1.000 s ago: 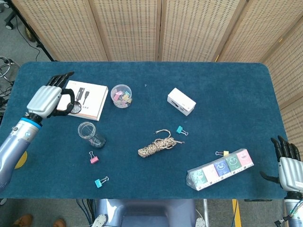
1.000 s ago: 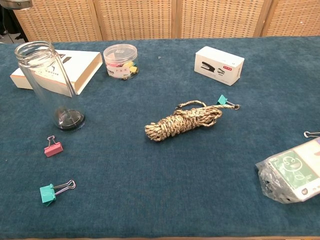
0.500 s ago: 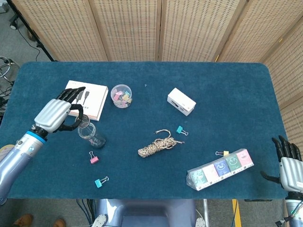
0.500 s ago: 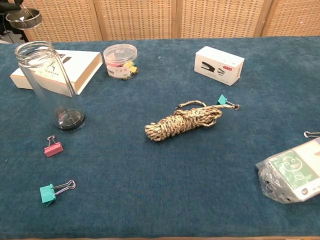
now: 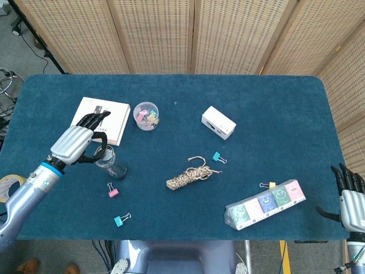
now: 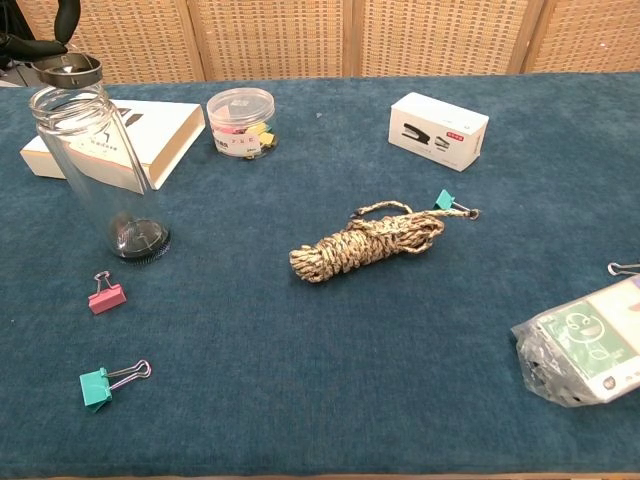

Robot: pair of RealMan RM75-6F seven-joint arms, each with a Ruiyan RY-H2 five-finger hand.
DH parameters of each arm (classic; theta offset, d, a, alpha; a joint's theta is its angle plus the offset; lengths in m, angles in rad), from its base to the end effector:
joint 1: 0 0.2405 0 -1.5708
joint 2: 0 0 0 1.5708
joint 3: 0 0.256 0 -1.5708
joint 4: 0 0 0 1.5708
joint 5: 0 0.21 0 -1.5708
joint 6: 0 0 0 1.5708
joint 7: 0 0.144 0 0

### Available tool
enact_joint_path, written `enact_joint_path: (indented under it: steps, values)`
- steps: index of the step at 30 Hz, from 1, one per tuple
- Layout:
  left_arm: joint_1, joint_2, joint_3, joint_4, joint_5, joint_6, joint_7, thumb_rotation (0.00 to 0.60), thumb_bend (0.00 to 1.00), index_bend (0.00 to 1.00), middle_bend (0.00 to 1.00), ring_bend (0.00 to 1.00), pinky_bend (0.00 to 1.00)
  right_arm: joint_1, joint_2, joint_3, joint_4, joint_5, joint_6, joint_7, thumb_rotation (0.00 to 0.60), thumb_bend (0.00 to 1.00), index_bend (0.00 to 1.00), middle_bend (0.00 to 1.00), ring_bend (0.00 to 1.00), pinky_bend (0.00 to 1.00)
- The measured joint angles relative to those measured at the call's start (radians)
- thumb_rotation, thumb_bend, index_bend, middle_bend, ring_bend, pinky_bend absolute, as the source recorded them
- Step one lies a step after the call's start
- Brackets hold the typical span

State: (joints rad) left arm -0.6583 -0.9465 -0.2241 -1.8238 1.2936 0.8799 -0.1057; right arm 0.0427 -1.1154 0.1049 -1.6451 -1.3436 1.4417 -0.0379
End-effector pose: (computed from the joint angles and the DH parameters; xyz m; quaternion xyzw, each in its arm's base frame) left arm -0.1544 0.3352 0.1453 -0.7187 -0.4105 -0.4117 0.3814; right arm -0.3306 -0.1768 0.1671 0.5359 -0.4304 0.3527 0.6349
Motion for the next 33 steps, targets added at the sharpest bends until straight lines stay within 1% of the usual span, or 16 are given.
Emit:
enact_joint_path:
  steps: [15,33]
  values:
    - [-0.011,-0.027,0.024,0.043,0.023,-0.009,-0.034,0.600,0.53,0.62,0.00,0.00,0.00,0.000,-0.001,0.000,0.001,0.000,0.000,-0.003,0.600,0.00,0.00,0.00,0.00,0.00]
    - [-0.011,-0.028,0.044,0.047,0.023,-0.003,-0.032,0.600,0.53,0.62,0.00,0.00,0.00,-0.003,0.002,0.000,0.001,0.000,0.002,0.002,0.600,0.00,0.00,0.00,0.00,0.00]
